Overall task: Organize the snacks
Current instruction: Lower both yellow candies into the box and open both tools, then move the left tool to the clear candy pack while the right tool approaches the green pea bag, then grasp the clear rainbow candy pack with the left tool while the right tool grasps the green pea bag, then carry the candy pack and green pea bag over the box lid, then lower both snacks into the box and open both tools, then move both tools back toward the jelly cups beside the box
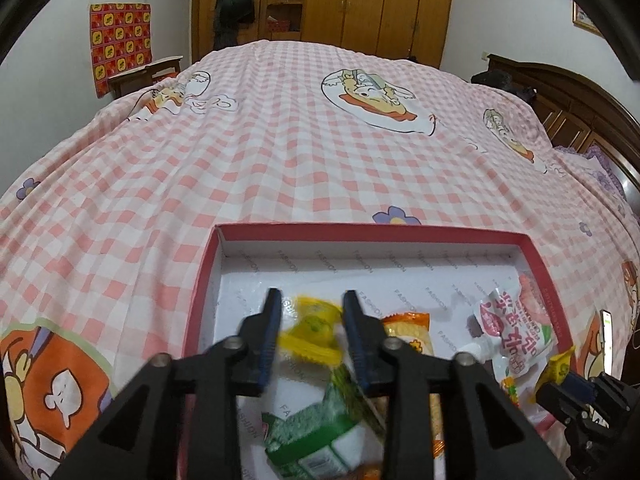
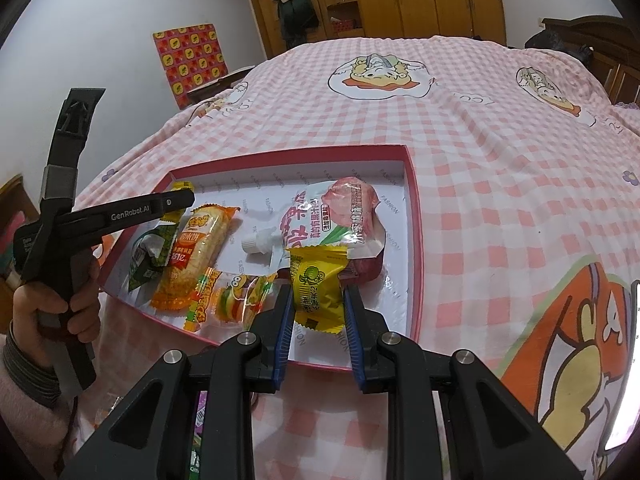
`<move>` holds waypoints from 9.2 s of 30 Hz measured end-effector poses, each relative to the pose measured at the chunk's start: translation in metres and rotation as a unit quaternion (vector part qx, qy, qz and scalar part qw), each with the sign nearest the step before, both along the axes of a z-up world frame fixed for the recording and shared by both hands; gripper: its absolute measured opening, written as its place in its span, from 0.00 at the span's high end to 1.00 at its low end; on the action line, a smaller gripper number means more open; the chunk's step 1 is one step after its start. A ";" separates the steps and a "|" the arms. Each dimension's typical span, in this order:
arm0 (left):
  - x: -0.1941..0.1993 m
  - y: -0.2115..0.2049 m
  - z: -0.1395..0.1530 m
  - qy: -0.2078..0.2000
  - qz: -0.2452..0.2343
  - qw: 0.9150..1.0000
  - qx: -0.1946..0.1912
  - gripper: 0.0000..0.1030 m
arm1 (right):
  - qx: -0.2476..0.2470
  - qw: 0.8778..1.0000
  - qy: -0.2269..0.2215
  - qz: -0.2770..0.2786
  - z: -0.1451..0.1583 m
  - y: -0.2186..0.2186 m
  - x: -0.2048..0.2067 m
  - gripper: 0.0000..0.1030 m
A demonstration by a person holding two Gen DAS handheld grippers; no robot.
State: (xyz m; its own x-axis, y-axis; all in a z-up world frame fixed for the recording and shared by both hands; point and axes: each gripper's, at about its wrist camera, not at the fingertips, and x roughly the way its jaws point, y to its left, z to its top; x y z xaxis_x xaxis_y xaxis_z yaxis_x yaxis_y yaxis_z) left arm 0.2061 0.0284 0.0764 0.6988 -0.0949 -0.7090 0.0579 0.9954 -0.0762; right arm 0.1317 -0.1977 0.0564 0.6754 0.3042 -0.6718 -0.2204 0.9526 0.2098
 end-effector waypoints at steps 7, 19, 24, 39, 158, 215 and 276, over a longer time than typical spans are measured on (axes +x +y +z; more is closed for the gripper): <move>-0.007 0.002 0.007 -0.004 0.006 1.000 0.005 0.59 | 0.000 1.000 0.000 0.000 0.000 0.000 0.000 0.75; -0.040 0.001 0.023 -0.014 0.002 1.000 0.002 0.58 | 0.009 1.000 -0.008 -0.002 0.007 -0.003 -0.003 0.69; -0.057 0.004 0.031 -0.022 0.017 1.000 0.005 0.57 | 0.025 1.000 -0.017 0.007 0.014 -0.003 -0.009 0.62; -0.112 0.008 0.032 -0.007 0.030 1.000 -0.005 0.54 | 0.042 0.998 -0.013 0.040 0.020 -0.001 -0.041 0.57; -0.122 -0.002 0.042 -0.005 -0.025 0.999 -0.032 0.64 | 0.034 0.996 -0.008 0.078 0.045 0.039 -0.046 0.58; 0.024 0.016 -0.013 0.004 0.017 0.999 -0.033 0.63 | -0.007 0.998 -0.006 0.056 0.005 0.068 0.111 0.57; -0.138 0.022 0.020 0.027 0.038 0.997 -0.057 0.39 | 0.044 0.998 0.005 0.045 0.018 0.025 -0.044 0.32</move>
State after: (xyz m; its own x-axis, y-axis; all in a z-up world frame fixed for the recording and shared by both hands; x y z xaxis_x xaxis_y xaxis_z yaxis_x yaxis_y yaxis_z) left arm 0.0677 0.0503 0.0966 0.6683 -0.1247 -0.7334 -0.0251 0.9815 -0.1897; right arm 0.0877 -0.1725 0.0746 0.6365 0.4221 -0.6456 -0.3024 0.9065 0.2946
